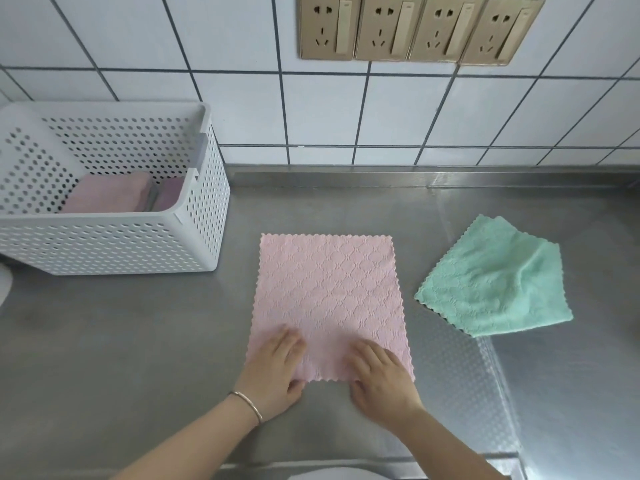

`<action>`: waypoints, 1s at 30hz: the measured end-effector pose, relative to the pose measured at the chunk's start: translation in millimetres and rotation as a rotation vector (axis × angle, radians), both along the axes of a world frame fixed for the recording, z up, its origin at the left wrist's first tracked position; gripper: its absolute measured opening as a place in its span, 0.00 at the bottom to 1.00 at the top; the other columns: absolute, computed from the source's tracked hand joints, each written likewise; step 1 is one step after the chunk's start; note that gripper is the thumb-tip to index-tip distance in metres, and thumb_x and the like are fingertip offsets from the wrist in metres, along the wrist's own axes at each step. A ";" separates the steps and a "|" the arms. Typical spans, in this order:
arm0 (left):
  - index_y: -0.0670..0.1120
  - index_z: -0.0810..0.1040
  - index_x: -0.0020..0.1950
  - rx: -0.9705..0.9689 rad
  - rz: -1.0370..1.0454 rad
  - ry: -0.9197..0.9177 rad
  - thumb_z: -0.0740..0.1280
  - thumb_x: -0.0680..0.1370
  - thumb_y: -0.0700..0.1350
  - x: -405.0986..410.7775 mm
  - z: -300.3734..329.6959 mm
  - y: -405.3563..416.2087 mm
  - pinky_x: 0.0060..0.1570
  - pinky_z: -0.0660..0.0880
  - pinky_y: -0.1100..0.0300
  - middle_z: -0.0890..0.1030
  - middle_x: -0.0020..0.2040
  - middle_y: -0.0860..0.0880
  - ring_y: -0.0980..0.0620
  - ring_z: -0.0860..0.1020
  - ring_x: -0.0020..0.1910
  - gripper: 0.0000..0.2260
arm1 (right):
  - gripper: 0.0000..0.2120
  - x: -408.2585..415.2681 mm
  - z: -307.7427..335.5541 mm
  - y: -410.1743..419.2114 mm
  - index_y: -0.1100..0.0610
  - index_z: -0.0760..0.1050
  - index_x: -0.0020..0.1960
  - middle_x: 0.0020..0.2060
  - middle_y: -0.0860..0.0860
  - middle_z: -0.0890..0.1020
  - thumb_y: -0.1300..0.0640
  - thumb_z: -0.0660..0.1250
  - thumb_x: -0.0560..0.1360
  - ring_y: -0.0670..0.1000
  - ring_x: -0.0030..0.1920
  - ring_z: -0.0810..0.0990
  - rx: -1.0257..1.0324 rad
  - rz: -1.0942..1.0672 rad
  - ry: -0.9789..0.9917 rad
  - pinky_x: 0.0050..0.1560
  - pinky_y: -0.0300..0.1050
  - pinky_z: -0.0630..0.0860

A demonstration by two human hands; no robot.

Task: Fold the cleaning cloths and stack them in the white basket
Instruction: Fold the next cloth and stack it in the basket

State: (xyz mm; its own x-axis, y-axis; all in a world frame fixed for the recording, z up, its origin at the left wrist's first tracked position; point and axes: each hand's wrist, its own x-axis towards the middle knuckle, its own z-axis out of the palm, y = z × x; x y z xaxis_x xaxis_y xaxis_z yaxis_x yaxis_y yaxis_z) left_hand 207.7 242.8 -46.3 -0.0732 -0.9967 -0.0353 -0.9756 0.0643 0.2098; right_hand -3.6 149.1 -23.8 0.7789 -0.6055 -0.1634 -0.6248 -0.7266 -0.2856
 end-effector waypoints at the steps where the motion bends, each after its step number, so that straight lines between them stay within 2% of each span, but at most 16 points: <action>1: 0.42 0.74 0.58 -0.020 -0.020 -0.006 0.58 0.65 0.46 1.4 -1.3 0.7 0.62 0.64 0.53 0.79 0.58 0.43 0.43 0.68 0.62 0.23 | 0.17 -3.9 0.1 -1.0 0.52 0.78 0.49 0.51 0.49 0.82 0.54 0.58 0.64 0.52 0.53 0.81 -0.001 -0.004 -0.016 0.49 0.41 0.78; 4: 0.43 0.69 0.60 0.024 -0.043 0.034 0.52 0.63 0.37 14.0 1.1 2.5 0.59 0.74 0.54 0.80 0.58 0.45 0.46 0.68 0.61 0.25 | 0.20 -17.8 2.8 -11.5 0.51 0.75 0.52 0.51 0.49 0.83 0.61 0.54 0.64 0.50 0.51 0.83 -0.032 -0.042 -0.065 0.44 0.39 0.79; 7: 0.44 0.69 0.60 0.043 -0.016 0.103 0.51 0.64 0.34 30.5 5.2 7.5 0.50 0.78 0.59 0.77 0.60 0.49 0.51 0.70 0.60 0.25 | 0.24 -31.6 8.3 -25.4 0.53 0.82 0.49 0.51 0.49 0.84 0.65 0.54 0.62 0.49 0.49 0.84 -0.060 -0.147 -0.079 0.38 0.39 0.80; 9: 0.48 0.69 0.59 0.035 0.035 0.200 0.51 0.64 0.35 38.0 13.9 12.4 0.51 0.75 0.62 0.74 0.60 0.52 0.53 0.73 0.58 0.25 | 0.22 -41.7 10.6 -33.5 0.54 0.84 0.46 0.49 0.48 0.84 0.70 0.64 0.58 0.51 0.46 0.84 -0.042 -0.255 -0.051 0.32 0.41 0.79; 11: 0.53 0.71 0.56 0.044 0.104 0.298 0.52 0.64 0.37 43.7 22.3 17.7 0.49 0.74 0.65 0.81 0.54 0.54 0.55 0.80 0.50 0.23 | 0.26 -49.8 10.5 -37.3 0.52 0.84 0.46 0.48 0.48 0.84 0.74 0.71 0.53 0.53 0.44 0.84 0.018 -0.310 -0.050 0.30 0.45 0.79; 13: 0.56 0.74 0.54 0.087 0.151 0.360 0.54 0.66 0.36 48.1 31.0 22.4 0.46 0.73 0.69 0.83 0.50 0.55 0.55 0.82 0.45 0.23 | 0.25 -55.0 17.2 -40.0 0.49 0.83 0.50 0.48 0.46 0.84 0.73 0.68 0.62 0.53 0.46 0.82 0.118 -0.365 -0.033 0.39 0.45 0.78; 15: 0.56 0.77 0.56 0.181 0.200 0.378 0.56 0.73 0.36 53.6 42.1 26.0 0.46 0.69 0.71 0.82 0.50 0.55 0.53 0.80 0.47 0.21 | 0.20 -59.7 29.4 -43.5 0.46 0.82 0.53 0.40 0.39 0.81 0.68 0.62 0.72 0.42 0.40 0.79 0.257 -0.356 0.060 0.38 0.35 0.71; 16: 0.54 0.77 0.57 0.278 0.212 0.379 0.56 0.76 0.38 56.9 48.2 26.6 0.46 0.68 0.70 0.81 0.49 0.55 0.53 0.78 0.46 0.17 | 0.18 -61.7 36.1 -46.3 0.46 0.82 0.49 0.32 0.37 0.78 0.66 0.60 0.75 0.38 0.33 0.75 0.334 -0.325 0.114 0.33 0.32 0.66; 17: 0.53 0.77 0.57 0.380 0.209 0.372 0.57 0.78 0.40 60.5 52.3 26.6 0.44 0.68 0.69 0.80 0.45 0.54 0.55 0.76 0.43 0.14 | 0.17 -63.4 40.9 -48.9 0.45 0.80 0.41 0.28 0.40 0.75 0.64 0.60 0.76 0.38 0.28 0.71 0.406 -0.300 0.178 0.30 0.33 0.64; 18: 0.52 0.77 0.54 0.471 0.189 0.362 0.58 0.79 0.42 63.2 56.0 25.8 0.41 0.67 0.70 0.77 0.40 0.55 0.57 0.73 0.38 0.10 | 0.16 -64.2 45.1 -50.9 0.46 0.74 0.34 0.27 0.43 0.73 0.62 0.60 0.77 0.40 0.27 0.68 0.467 -0.276 0.248 0.30 0.34 0.63; 19: 0.51 0.76 0.50 0.546 0.162 0.346 0.59 0.79 0.44 65.7 58.2 24.0 0.37 0.65 0.72 0.73 0.36 0.56 0.60 0.69 0.35 0.07 | 0.16 -64.5 48.7 -52.8 0.50 0.70 0.32 0.28 0.46 0.72 0.61 0.60 0.77 0.41 0.28 0.68 0.527 -0.265 0.304 0.30 0.36 0.62; 20: 0.51 0.74 0.43 0.612 0.155 0.335 0.60 0.79 0.46 67.1 62.3 21.0 0.35 0.63 0.72 0.70 0.34 0.57 0.62 0.66 0.32 0.06 | 0.13 -64.7 51.6 -56.2 0.54 0.71 0.34 0.31 0.47 0.75 0.60 0.60 0.78 0.44 0.31 0.72 0.568 -0.248 0.332 0.32 0.35 0.63; 22: 0.52 0.66 0.35 0.712 0.187 0.356 0.62 0.79 0.48 71.6 67.4 13.6 0.33 0.62 0.70 0.68 0.32 0.56 0.62 0.64 0.31 0.12 | 0.08 -63.8 53.8 -65.1 0.59 0.77 0.46 0.41 0.53 0.81 0.59 0.61 0.78 0.47 0.38 0.79 0.654 -0.282 0.323 0.38 0.35 0.69; 25: 0.50 0.70 0.36 0.628 0.361 0.533 0.65 0.76 0.49 75.4 73.9 -2.8 0.34 0.64 0.69 0.75 0.34 0.56 0.60 0.69 0.32 0.10 | 0.09 -58.1 55.7 -80.9 0.61 0.77 0.55 0.46 0.54 0.83 0.60 0.62 0.78 0.44 0.39 0.81 0.763 -0.458 0.197 0.41 0.33 0.75; 28: 0.50 0.76 0.38 0.433 0.608 0.759 0.66 0.77 0.41 71.6 76.1 -23.3 0.30 0.67 0.76 0.80 0.30 0.60 0.63 0.75 0.32 0.08 | 0.07 -48.6 50.6 -90.6 0.57 0.77 0.52 0.43 0.48 0.82 0.63 0.61 0.78 0.49 0.42 0.82 0.830 -0.655 -0.027 0.46 0.41 0.79; 30: 0.47 0.78 0.44 0.352 0.707 0.769 0.65 0.77 0.41 68.6 74.3 -37.9 0.30 0.68 0.74 0.80 0.37 0.55 0.57 0.76 0.38 0.04 | 0.08 -38.4 44.6 -93.6 0.56 0.77 0.51 0.43 0.50 0.83 0.63 0.60 0.78 0.53 0.45 0.82 0.817 -0.761 -0.149 0.49 0.46 0.79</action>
State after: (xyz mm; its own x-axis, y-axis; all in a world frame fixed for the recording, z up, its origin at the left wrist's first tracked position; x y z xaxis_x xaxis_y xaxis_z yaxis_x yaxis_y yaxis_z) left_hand 276.3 204.9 28.0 0.3852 -0.7656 -0.5152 -0.3699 -0.6396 0.6739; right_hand -42.0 55.6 20.8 0.2970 -0.6852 -0.6651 -0.7458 0.2686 -0.6097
